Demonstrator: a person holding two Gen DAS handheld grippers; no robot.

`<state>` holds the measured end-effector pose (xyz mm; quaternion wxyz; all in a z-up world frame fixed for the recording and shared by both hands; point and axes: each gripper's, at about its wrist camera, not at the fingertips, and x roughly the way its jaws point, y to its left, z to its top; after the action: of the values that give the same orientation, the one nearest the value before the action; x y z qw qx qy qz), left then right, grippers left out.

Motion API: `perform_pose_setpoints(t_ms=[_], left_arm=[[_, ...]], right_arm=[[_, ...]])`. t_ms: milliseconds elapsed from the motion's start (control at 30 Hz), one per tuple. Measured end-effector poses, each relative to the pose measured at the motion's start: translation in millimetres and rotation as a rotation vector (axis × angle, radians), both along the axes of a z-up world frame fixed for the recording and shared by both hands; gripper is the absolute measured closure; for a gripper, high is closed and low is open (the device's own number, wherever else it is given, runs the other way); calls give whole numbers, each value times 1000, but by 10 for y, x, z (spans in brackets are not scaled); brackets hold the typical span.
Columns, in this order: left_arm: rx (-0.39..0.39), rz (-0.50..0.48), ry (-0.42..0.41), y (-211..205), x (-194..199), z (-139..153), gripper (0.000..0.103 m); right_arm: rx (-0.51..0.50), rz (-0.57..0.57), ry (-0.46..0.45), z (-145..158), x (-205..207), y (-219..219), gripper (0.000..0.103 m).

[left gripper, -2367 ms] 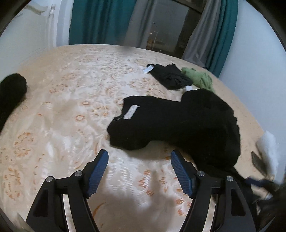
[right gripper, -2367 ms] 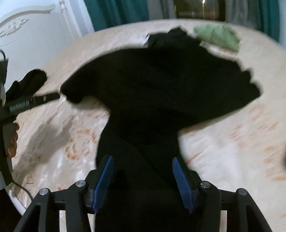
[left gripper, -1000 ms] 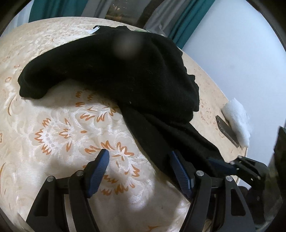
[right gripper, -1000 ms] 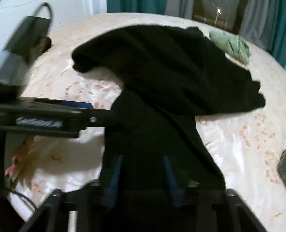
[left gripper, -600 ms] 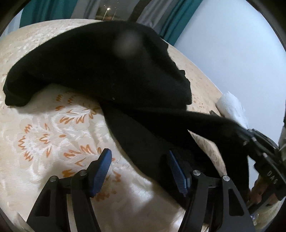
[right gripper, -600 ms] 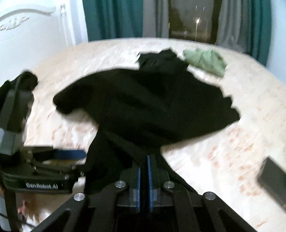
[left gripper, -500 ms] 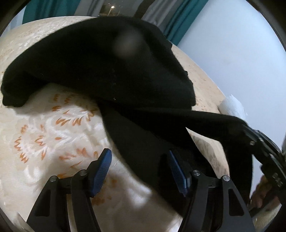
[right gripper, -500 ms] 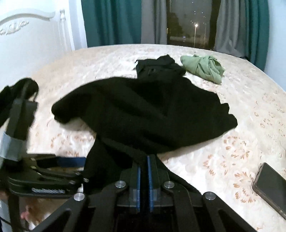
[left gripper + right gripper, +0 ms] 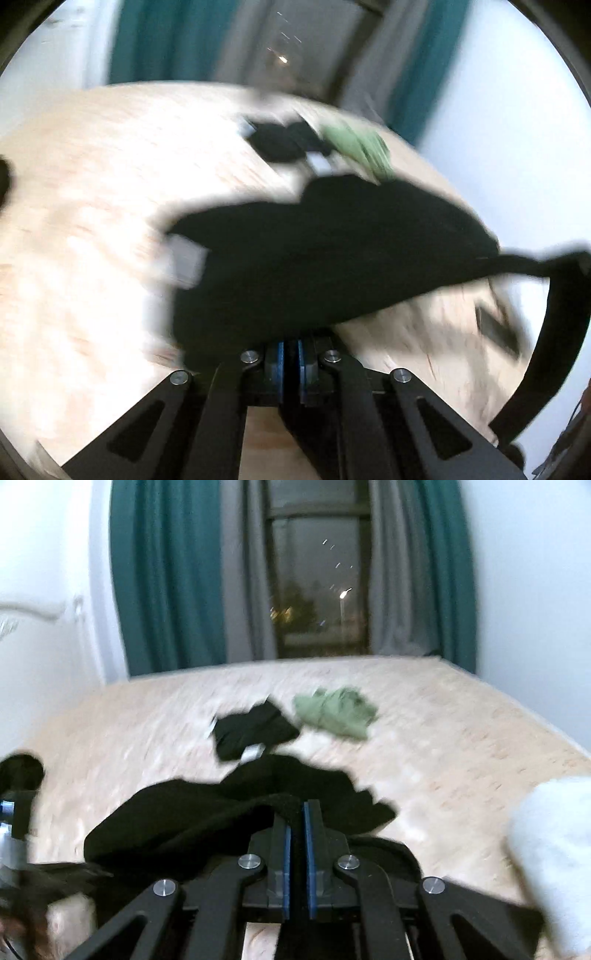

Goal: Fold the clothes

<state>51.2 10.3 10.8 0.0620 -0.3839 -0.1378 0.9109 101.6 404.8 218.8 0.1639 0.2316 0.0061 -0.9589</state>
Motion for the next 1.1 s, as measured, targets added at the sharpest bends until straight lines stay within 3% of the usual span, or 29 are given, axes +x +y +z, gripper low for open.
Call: perform_pose_setpoints(t_ms=[67, 167, 267, 433, 567, 633, 733, 867, 1000, 1067, 1100], left_arm=[[-19, 81, 53, -526, 161, 365, 98], [-111, 253, 159, -1188, 532, 984, 98], [-146, 369, 227, -1755, 890, 1514, 98], [-253, 533, 360, -2325, 1484, 2251, 98], [-348, 593, 408, -2482, 1833, 2550, 98], [-406, 607, 371, -2459, 1844, 2484, 98], [-421, 589, 259, -2612, 1888, 2228, 98], [-404, 457, 64, -2463, 1673, 1443, 97], [-448, 342, -114, -2254, 1517, 764, 97], [-490, 298, -185, -2155, 1465, 487, 97], [-511, 276, -220, -2106, 1438, 349, 96]], right_arm=[[-10, -14, 42, 191, 60, 107, 99], [32, -94, 179, 511, 250, 168, 99], [-15, -140, 248, 842, 369, 363, 99], [-46, -205, 331, 1329, 511, 640, 99], [-1, -260, 358, 1463, 510, 726, 99], [2, -278, 335, 1407, 457, 772, 99], [6, -303, 220, 1108, 262, 837, 98], [14, -253, -13, 369, -82, 751, 97], [41, -193, -196, -336, -245, 587, 83], [85, -175, -198, -463, -159, 553, 76], [101, -165, -191, -475, -82, 566, 67]])
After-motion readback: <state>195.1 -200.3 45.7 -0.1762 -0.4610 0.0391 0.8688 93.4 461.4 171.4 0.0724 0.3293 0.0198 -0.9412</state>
